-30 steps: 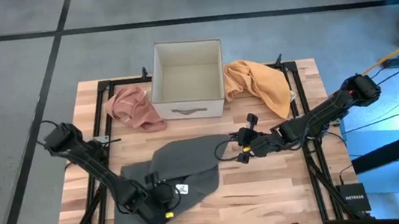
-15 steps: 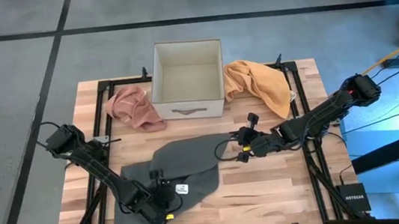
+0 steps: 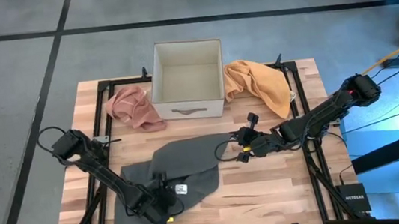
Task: Fold towel
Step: Fold the dark gray towel
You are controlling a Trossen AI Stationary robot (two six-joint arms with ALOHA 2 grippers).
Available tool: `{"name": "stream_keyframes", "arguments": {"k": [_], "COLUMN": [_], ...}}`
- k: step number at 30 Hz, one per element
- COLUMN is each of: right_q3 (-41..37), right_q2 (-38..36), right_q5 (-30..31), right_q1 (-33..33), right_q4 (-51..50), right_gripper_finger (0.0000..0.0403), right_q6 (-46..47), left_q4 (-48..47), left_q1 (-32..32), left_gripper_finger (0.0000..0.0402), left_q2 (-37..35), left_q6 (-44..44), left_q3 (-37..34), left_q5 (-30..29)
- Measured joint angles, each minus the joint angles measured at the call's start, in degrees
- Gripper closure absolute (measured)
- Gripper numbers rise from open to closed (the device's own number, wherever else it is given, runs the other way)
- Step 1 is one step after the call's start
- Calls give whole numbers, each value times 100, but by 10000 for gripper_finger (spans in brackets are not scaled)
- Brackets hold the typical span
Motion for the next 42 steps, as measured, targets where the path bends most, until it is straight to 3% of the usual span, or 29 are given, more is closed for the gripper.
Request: {"name": "stream_keyframes", "arguments": {"k": [4,10,19,26,34,42], "right_q3": [0,-2,-2,138,989,2436], "right_q2": [0,0,-1,-732,-2063,-2354], "right_q5": [0,2,0,-4,33,62], "right_q1": [0,0,0,250,516,533], "right_q4": [1,4,18,-59,-1427,-2994], "right_gripper_finger": [391,391,391,397,398,398], "right_q6": [-2,-2,-42,-493,-835,-1069], "left_q4": [-5,37,282,-410,-883,-861], "left_q1": [89,173,309,218,-106,-479], "left_gripper_finger": [231,246,391,398,398,397], "left_q2": [-74,-123,-149,-888,-2124,-2835], "left_q6": [-149,-174,-271,-466,-126,694], "left_q3": [12,15,43,615,1358,1829], "left_q5": [-516,-570,-494,-711,-1877,-3067]}}
